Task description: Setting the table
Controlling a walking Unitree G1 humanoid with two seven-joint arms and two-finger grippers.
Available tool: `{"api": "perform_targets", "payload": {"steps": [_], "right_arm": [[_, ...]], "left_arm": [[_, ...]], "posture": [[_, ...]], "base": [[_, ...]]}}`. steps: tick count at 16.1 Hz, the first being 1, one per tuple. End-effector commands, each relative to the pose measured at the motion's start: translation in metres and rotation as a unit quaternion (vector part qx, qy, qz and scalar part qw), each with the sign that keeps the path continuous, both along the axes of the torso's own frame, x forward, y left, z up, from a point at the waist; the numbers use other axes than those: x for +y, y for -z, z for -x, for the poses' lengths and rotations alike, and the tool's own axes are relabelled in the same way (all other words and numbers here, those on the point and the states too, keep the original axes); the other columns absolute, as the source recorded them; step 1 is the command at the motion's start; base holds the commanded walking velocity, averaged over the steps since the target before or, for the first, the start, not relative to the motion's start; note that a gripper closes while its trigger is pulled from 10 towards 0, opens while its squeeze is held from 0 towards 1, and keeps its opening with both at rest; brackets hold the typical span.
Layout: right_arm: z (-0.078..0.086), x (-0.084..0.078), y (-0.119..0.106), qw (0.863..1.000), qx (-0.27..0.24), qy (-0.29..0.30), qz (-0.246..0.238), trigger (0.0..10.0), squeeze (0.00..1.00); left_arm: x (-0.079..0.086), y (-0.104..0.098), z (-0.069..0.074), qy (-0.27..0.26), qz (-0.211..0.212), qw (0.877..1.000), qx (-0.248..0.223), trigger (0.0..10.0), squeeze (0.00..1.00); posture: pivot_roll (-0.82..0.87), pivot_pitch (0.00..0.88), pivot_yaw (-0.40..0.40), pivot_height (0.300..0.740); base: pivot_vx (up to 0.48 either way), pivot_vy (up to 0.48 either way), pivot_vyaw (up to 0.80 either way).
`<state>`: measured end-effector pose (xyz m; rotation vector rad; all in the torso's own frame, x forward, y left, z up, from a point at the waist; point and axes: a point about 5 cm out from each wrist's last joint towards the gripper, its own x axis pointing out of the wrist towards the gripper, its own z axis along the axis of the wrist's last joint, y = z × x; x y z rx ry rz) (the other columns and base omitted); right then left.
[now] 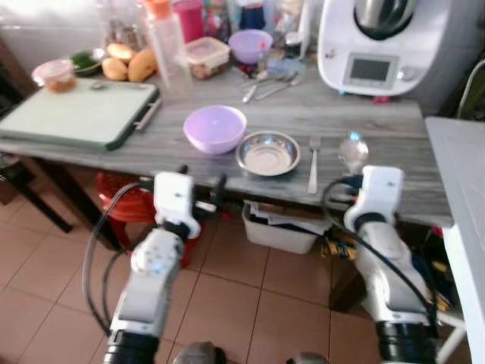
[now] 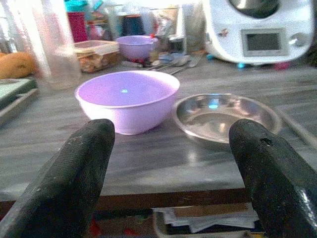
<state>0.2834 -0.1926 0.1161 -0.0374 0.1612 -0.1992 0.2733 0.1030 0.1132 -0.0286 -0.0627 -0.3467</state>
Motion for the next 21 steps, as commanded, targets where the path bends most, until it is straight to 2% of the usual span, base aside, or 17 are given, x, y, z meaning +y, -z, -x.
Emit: {"api": "perform_targets", "payload": {"steps": [1,5,14,18,21], "right_arm": [[-0.002,-0.005,-0.004,1.0,-0.013,0.02,0.001,10.0,0.0],[-0.003,-0.01,-0.004,0.999,-0.011,0.034,-0.008,10.0,0.0],[-0.004,-0.001,-0.007,1.0,-0.026,0.001,-0.003,10.0,0.0],[-0.005,0.005,-0.011,0.999,-0.038,-0.025,0.013,10.0,0.0],[-0.003,0.005,-0.01,0.999,-0.04,-0.028,0.015,10.0,0.0]], "left_arm": [[0.006,-0.004,0.0,-0.005,-0.002,1.0,-0.009,10.0,0.0],[0.007,-0.005,0.002,0.001,0.001,1.0,-0.014,10.0,0.0],[0.008,-0.005,0.003,0.001,0.002,1.0,-0.015,10.0,0.0],[0.014,-0.008,0.002,-0.021,-0.003,1.0,-0.023,10.0,0.0],[0.027,-0.012,0.005,-0.05,-0.01,0.998,-0.033,10.0,0.0]], "posture": [[-0.05,0.0,0.057,0.74],[-0.05,0.0,0.06,0.74],[-0.05,0.0,0.057,0.74],[-0.05,0.0,0.055,0.74],[-0.04,0.0,0.056,0.74]], "base": [[0.0,0.0,0.0],[0.206,0.0,-0.23],[0.314,0.0,0.0],[0.134,0.0,0.0],[0.0,0.0,0.0]]}}
